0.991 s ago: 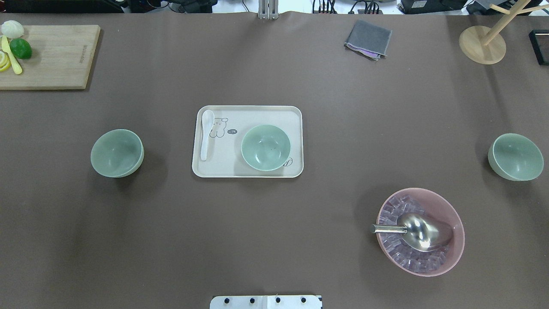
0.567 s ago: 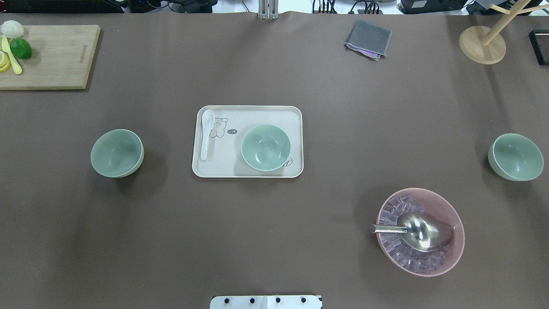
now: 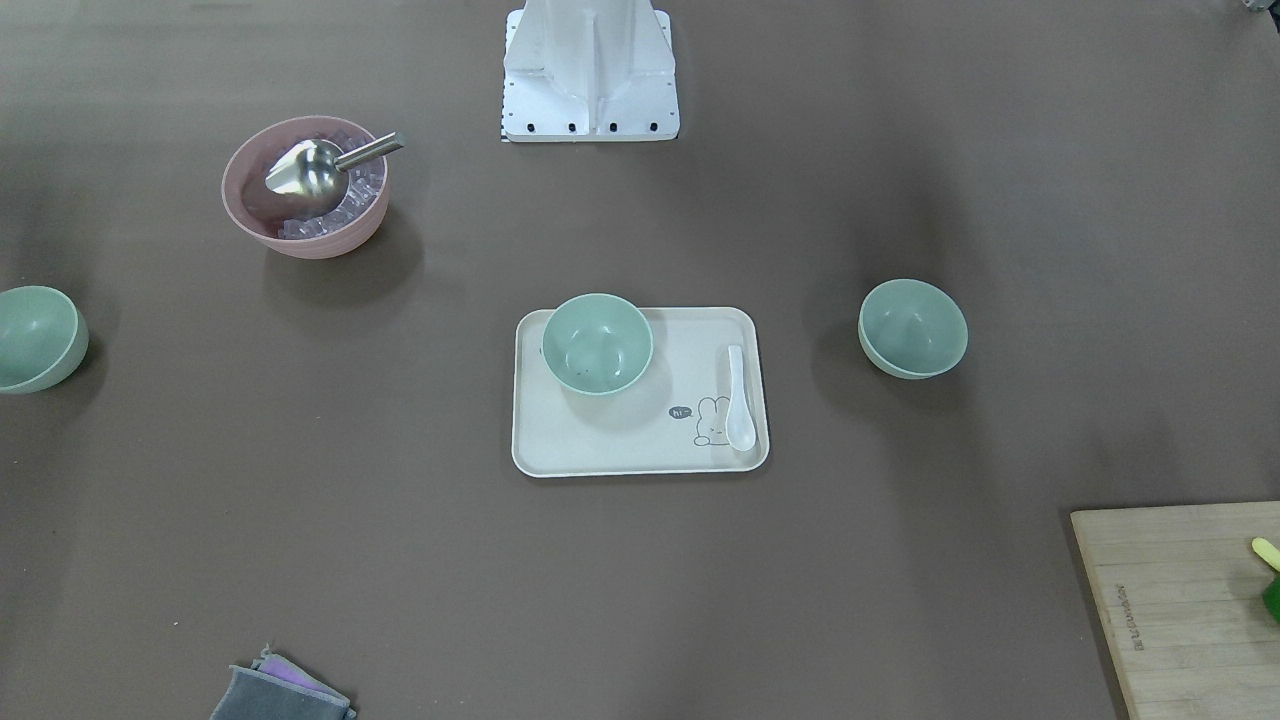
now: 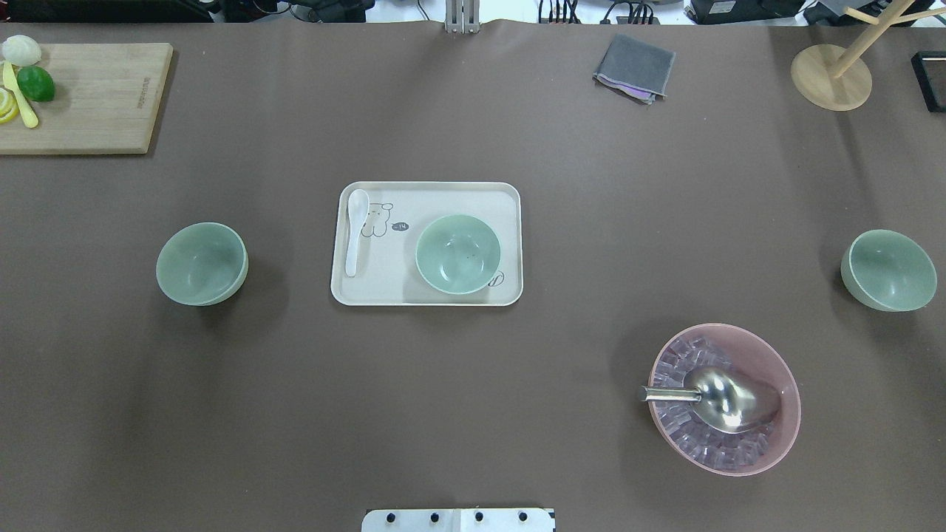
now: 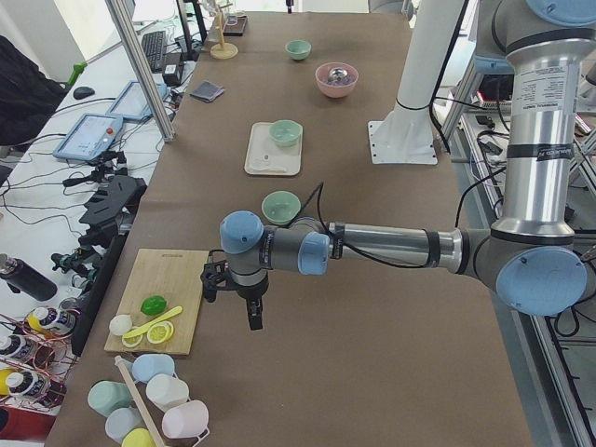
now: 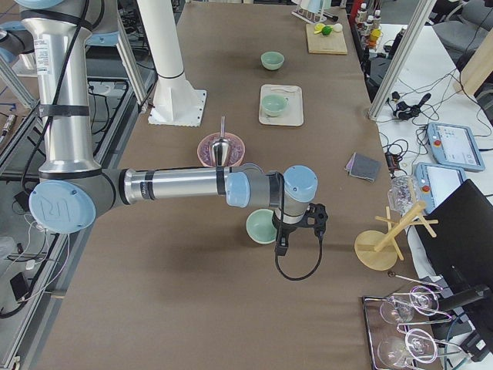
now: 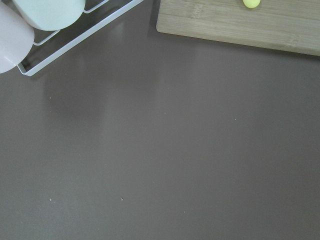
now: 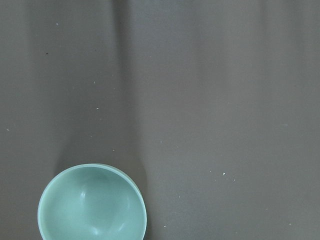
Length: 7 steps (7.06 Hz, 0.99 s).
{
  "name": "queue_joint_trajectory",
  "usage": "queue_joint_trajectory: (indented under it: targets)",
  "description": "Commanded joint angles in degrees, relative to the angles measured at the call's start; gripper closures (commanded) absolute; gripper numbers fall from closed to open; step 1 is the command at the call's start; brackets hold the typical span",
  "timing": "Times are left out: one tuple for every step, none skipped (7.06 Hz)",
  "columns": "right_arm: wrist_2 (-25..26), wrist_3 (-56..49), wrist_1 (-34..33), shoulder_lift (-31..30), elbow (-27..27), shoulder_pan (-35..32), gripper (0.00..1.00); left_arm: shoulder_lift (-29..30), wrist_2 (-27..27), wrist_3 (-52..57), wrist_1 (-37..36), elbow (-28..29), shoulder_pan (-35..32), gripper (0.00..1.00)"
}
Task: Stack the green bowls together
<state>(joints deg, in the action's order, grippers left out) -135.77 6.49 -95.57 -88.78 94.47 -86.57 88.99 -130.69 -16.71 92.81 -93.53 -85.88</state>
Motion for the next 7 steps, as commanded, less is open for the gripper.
queue_joint_trajectory:
  targets:
    - [-0.11,0.1,0.03,0.01,0.01,0.0,0.0,-0.13,0.0,0.01,0.0,0.01,-0.08,0.02]
    - [-0.03,0.1,0.03,0.01,0.01,0.0,0.0,-0.13,0.09,0.01,0.0,0.1,-0.08,0.02]
    - [-0.03,0.1,0.03,0.01,0.01,0.0,0.0,-0.21,0.0,0.1,0.0,-0.07,-0.08,0.02]
    - [-0.03,0.1,0.12,0.01,0.1,0.0,0.0,-0.3,0.09,0.01,0.0,-0.42,-0.08,0.02]
    - [-0.03,0.1,0.12,0.09,0.1,0.0,0.0,-0.13,0.09,0.1,0.09,-0.51,-0.08,0.02]
    - [-0.03,0.19,0.12,0.27,0.1,0.0,0.0,0.05,0.09,0.01,0.26,-1.47,0.01,0.02]
    - [-0.03,0.54,0.12,0.79,0.36,0.0,0.0,0.74,0.0,-0.07,-0.35,-5.22,0.01,0.02]
